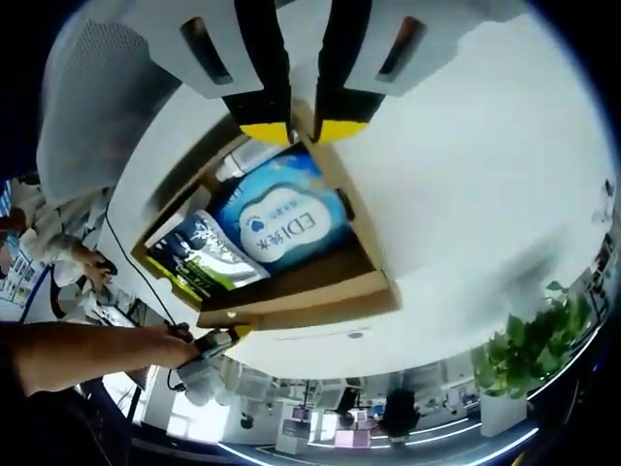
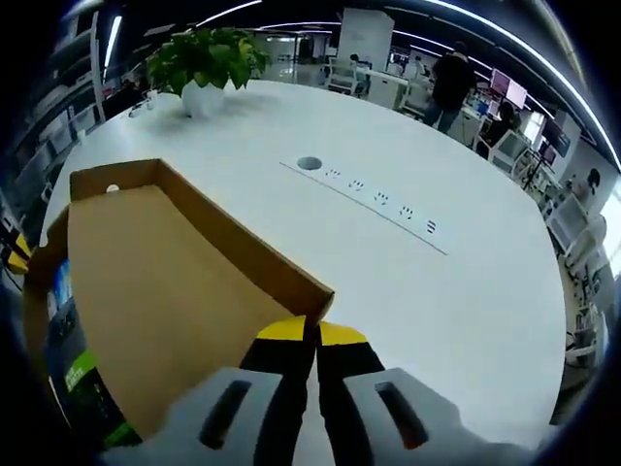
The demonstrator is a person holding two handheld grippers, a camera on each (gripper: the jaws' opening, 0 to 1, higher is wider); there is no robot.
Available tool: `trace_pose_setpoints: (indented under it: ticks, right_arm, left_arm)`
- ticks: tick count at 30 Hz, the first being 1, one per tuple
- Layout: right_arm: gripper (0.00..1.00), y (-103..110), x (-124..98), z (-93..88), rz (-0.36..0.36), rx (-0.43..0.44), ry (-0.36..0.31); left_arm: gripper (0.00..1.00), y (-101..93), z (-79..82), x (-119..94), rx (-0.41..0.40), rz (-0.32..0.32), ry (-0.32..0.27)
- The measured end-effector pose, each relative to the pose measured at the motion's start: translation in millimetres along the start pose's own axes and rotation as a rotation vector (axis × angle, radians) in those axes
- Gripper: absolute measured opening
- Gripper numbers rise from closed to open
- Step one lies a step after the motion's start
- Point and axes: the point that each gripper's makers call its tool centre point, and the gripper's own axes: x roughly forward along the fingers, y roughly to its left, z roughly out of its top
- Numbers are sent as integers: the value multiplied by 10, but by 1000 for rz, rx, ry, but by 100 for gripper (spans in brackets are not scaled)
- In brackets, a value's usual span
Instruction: Operate the shoe box by opening the lid, removing the specified soft item, and placing it in the target area until the item is outside and the box remains undamaged.
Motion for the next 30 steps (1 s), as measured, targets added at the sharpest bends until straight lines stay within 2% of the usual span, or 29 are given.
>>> trace_pose_setpoints:
  ticks: [3,5,8,9,11,15,17,23,30]
  right_arm:
    - [1,-6,-17,-16,11,24,2]
    - [3,-38,-50,31,-9,42,-28]
    - [5,-12,-122,76,-22,11,-45]
    - [7,-9,-154,111,-24,12,-68]
    - [13,-32,-201,118,-42,15,-73]
    - [13,-57,-350,170,-54,53,-106]
    - [15,-30,-410,180,-57,42,-112]
    - [14,118,-622,242,-42,35,-162]
    - [12,414,-849,309,-8,18,-211]
  left_arm:
    - [6,-9,1,3,-2,-3,8]
    - [7,-14,-4,8,13,-6,19]
    - [10,-14,-13,6,26,0,40]
    - [11,-9,-6,3,24,3,37]
    - [12,-19,30,-21,14,-3,25]
    - [14,-50,96,-50,28,-4,7]
    - [16,-69,137,-54,33,-4,0]
    - [16,-163,321,-56,58,-18,-38]
    - [19,-299,418,46,74,-61,-51]
